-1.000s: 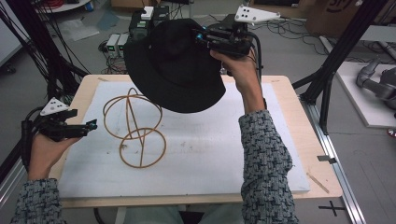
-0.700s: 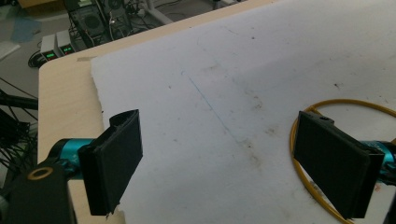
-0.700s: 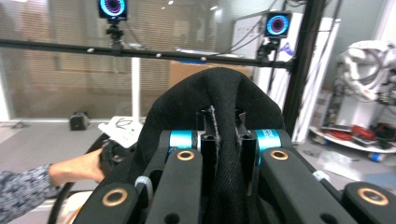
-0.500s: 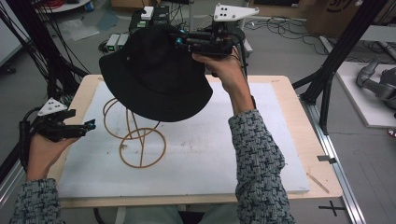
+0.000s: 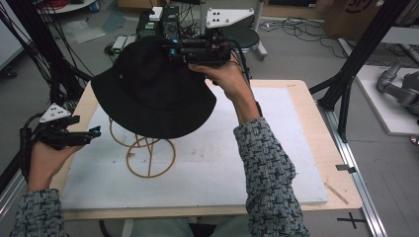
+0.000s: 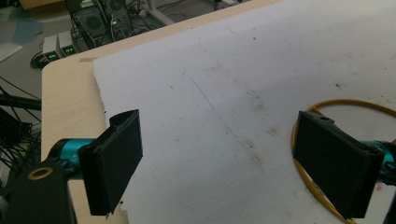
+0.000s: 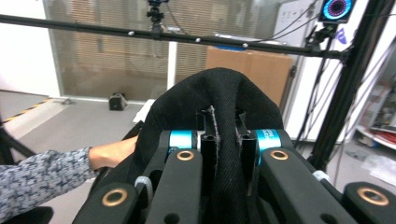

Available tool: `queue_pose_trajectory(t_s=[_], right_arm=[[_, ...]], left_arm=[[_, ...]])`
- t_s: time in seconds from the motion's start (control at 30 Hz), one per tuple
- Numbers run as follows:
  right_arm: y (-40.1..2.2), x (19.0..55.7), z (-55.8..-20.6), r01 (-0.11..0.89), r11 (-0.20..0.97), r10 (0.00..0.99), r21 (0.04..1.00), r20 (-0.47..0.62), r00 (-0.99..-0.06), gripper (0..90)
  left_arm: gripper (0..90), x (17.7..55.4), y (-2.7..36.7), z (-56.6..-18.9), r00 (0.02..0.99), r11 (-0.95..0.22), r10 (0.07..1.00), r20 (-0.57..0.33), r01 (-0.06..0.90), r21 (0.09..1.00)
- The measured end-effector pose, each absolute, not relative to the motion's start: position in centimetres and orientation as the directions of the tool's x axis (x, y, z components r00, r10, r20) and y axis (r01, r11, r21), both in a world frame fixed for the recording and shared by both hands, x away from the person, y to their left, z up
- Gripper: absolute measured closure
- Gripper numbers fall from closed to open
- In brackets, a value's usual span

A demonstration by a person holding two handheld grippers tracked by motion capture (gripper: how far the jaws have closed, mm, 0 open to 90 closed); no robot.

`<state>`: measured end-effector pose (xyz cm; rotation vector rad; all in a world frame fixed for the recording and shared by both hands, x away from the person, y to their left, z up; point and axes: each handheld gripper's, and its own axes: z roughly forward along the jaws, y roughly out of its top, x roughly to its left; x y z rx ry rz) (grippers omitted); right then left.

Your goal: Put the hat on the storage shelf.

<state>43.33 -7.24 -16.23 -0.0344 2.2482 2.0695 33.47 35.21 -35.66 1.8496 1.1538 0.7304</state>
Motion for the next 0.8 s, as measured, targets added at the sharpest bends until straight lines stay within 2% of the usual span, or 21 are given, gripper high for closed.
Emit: queue_pose_trajectory(t_s=[0.8], right_arm=[[-2.0,42.0,-17.6,-0.114,0.217,-0.096,0.97,-0.095,-0.991,85.2]], left_arm=[[16.2,33.3,36.1,-35.8,0.398,-0.237,0.916,0.048,0.44,0.866]])
